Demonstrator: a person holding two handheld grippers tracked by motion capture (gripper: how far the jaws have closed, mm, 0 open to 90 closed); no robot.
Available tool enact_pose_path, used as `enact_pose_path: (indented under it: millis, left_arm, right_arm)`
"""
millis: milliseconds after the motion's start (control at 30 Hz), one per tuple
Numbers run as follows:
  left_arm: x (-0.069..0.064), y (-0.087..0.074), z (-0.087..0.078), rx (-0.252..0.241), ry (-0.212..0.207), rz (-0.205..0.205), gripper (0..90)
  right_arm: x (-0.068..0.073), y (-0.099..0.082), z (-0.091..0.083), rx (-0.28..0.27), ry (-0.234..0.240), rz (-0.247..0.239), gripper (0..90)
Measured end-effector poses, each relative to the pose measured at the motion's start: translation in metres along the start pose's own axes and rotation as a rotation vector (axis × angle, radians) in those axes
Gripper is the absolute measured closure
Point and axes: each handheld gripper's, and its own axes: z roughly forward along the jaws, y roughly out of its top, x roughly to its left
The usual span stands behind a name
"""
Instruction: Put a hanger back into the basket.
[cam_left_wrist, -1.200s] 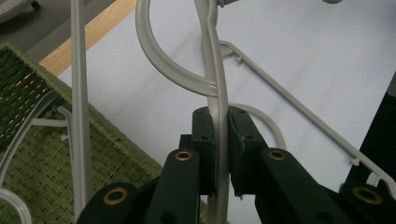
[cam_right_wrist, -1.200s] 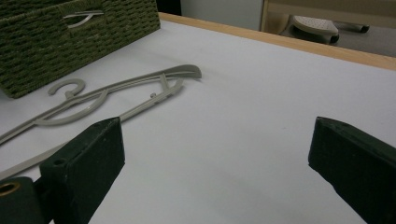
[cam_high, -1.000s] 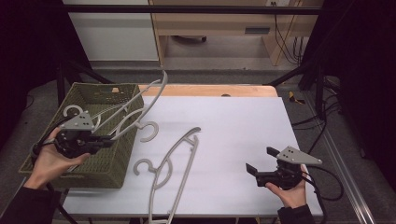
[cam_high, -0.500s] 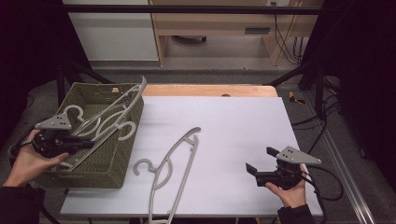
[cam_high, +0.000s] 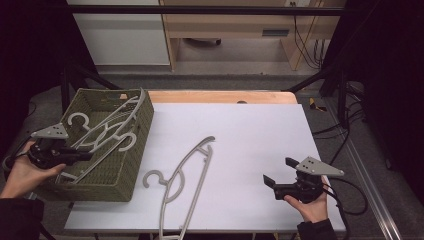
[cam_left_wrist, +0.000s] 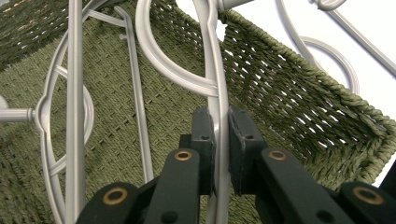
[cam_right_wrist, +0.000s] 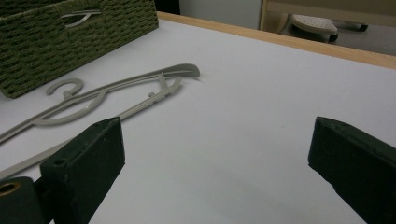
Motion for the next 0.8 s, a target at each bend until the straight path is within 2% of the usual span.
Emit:
enact_pose_path:
  millis: [267, 467, 600, 767, 800]
  left_arm:
    - [0.012, -0.008, 0.008, 0.017, -0.005, -0.034, 81.6]
    - [0.01, -0.012, 0.022, 0.046, -0.014, -0.038, 81.6]
    - [0.011, -0.014, 0.033, 0.082, -0.025, -0.062, 81.5]
    - [0.012, -0.015, 0.038, 0.104, -0.024, -0.093, 81.2]
    - [0.012, -0.015, 0.038, 0.114, -0.016, -0.089, 81.0]
  right_arm:
    - [0.0, 0.0, 0.001, 0.0, -0.002, 0.005, 3.9]
    - [0.001, 0.0, 0.001, 0.001, -0.002, 0.006, 3.9]
    - [0.001, 0.0, 0.001, 0.001, -0.003, 0.004, 3.9]
    - [0.0, 0.0, 0.001, 0.0, -0.002, 0.004, 3.9]
    - [0.001, 0.0, 0.001, 0.001, -0.002, 0.004, 3.9]
